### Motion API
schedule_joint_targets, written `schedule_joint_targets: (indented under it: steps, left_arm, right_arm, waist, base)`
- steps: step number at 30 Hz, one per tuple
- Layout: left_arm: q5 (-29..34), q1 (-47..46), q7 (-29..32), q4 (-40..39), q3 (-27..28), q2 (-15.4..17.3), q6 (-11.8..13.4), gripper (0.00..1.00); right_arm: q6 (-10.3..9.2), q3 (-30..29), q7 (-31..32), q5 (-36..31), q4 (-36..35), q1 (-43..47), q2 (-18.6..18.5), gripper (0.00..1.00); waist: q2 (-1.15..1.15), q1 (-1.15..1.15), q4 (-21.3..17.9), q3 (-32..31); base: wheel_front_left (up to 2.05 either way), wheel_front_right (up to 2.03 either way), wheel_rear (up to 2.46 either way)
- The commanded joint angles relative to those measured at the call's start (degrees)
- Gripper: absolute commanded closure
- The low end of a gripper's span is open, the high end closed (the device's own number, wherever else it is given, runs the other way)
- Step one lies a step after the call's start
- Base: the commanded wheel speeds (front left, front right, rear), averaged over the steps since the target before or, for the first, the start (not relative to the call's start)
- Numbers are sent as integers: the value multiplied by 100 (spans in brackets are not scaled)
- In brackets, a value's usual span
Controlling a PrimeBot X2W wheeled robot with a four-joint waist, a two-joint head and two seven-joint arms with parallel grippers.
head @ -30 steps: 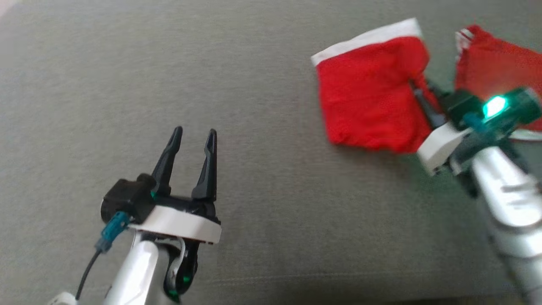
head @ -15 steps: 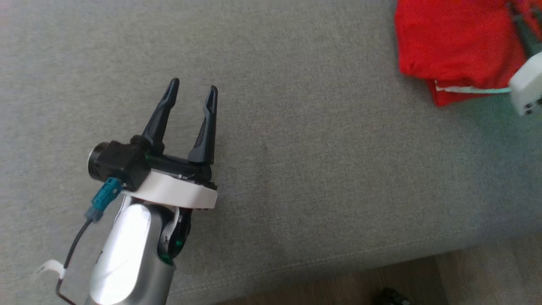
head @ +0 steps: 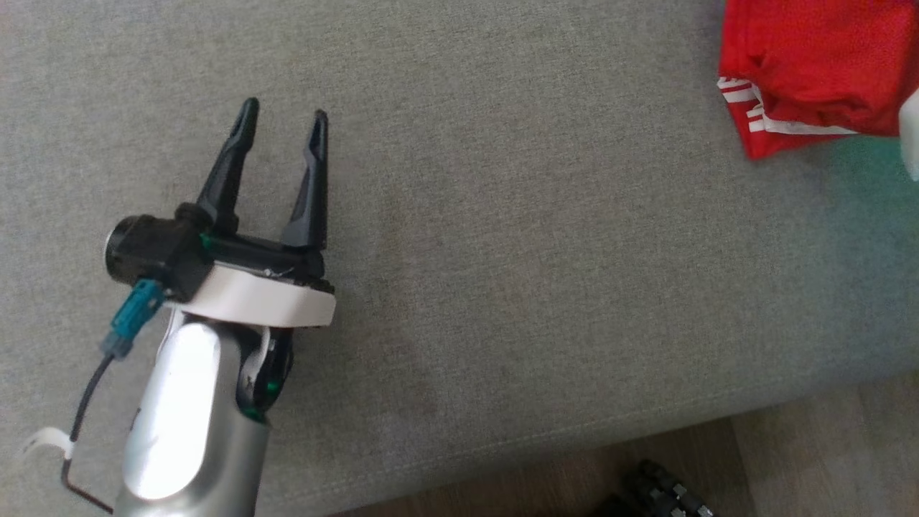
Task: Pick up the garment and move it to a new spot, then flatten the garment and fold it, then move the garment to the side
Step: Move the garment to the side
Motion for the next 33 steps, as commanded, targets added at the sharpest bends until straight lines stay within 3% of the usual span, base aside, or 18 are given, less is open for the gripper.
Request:
schedule_joint_targets:
  steps: [1, 11, 21, 29, 33]
  left_arm:
    - [40, -107, -29, -172, 192, 47, -24, 0]
    - [-160, 62, -29, -88, 214, 47, 32, 0]
    - [-374, 627, -29, -1, 267, 47, 312, 0]
    - [-310, 1329, -29, 71, 293, 47, 492, 0]
    - [-344, 1702, -29, 29, 278, 47, 587, 0]
  right_arm:
    - [-5, -122, 35, -51, -175, 188, -115, 0]
    - [-5, -588, -109, -463, -476, 290, 273, 0]
    - [-5, -879, -1128, -284, -1111, 980, 1516, 0]
    - [-5, -1043, -2040, -196, -1408, 2268, 2509, 0]
    - [-5, -1094, -2357, -198, -1444, 2924, 2791, 0]
  waist:
    - [0, -1, 10, -17]
    - [0, -1, 130, -741]
    - [0, -1, 564, -1914]
    - [0, -1, 856, -2599]
    - [0, -1, 930, -2811]
  base:
    - [0, 0, 0]
    - [0, 0, 0]
    - [0, 0, 0]
    - [0, 0, 0]
    - [0, 0, 0]
